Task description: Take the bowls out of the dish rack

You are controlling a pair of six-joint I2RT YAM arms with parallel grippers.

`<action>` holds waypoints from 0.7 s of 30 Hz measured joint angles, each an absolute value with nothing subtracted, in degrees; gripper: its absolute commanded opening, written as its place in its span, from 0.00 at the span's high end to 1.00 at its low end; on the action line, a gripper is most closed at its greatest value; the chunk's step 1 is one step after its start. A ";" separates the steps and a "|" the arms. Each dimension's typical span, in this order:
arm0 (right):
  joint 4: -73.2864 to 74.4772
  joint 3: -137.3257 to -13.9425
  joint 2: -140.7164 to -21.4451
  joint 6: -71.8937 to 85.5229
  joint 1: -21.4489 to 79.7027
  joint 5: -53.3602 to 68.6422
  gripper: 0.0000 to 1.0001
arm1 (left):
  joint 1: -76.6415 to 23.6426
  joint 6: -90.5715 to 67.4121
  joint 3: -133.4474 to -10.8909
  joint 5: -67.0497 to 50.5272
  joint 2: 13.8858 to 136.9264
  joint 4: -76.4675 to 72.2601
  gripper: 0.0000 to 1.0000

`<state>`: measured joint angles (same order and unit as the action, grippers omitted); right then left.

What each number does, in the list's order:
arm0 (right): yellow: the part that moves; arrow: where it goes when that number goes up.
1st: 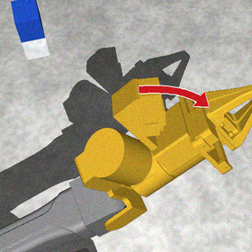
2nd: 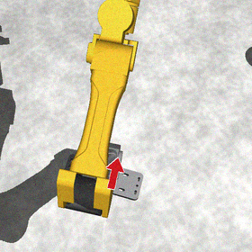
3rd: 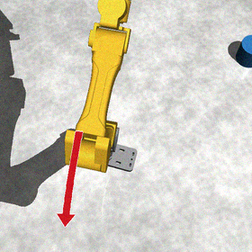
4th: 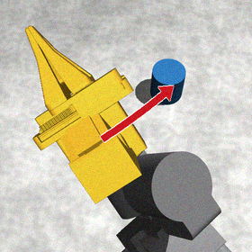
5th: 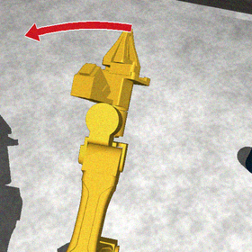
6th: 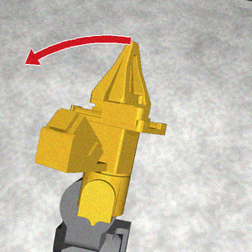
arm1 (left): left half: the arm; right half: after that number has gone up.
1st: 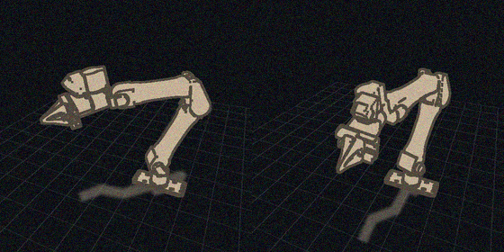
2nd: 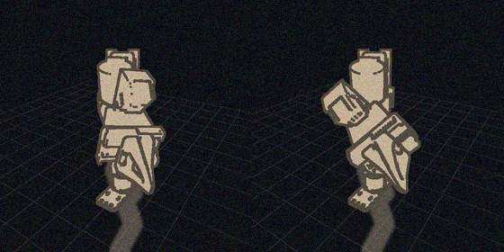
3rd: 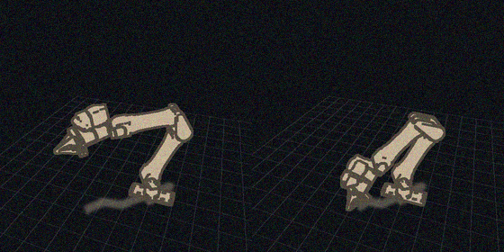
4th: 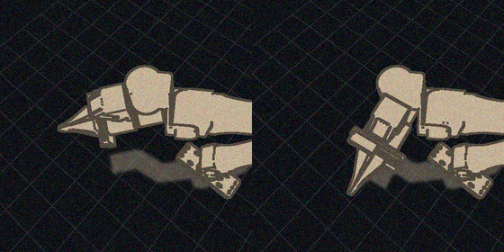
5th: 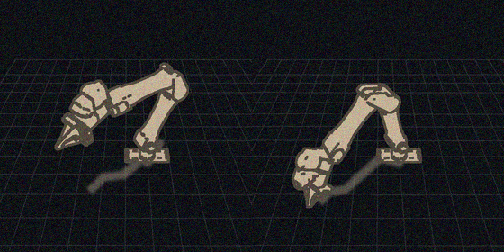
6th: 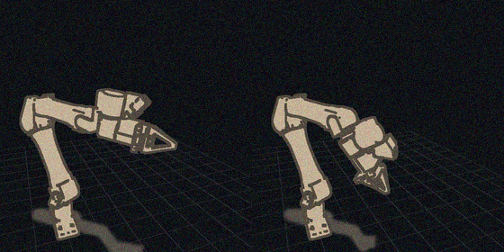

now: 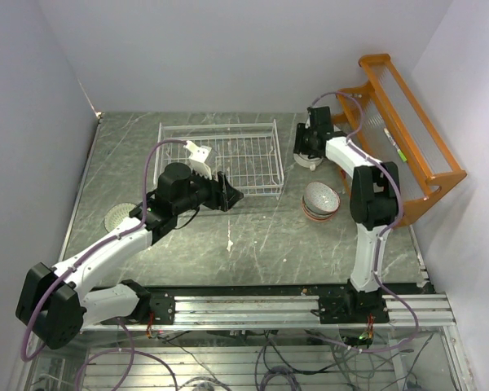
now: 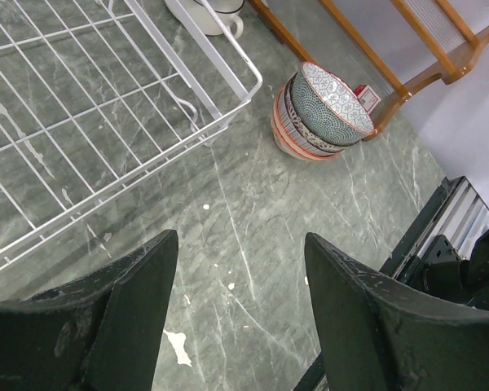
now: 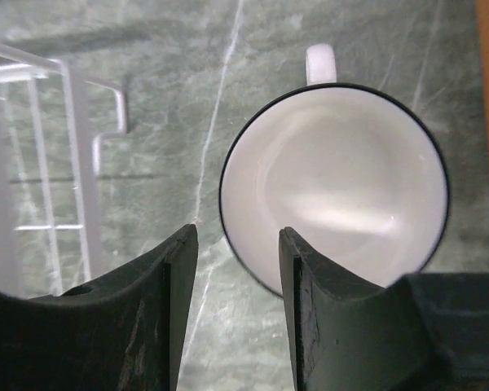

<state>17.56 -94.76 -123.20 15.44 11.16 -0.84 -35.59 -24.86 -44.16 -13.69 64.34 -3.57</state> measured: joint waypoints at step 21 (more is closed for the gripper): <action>2.74 -60.82 -86.91 19.75 11.64 7.16 0.55 | -35.68 -25.50 -40.32 -8.29 57.19 -1.58 0.29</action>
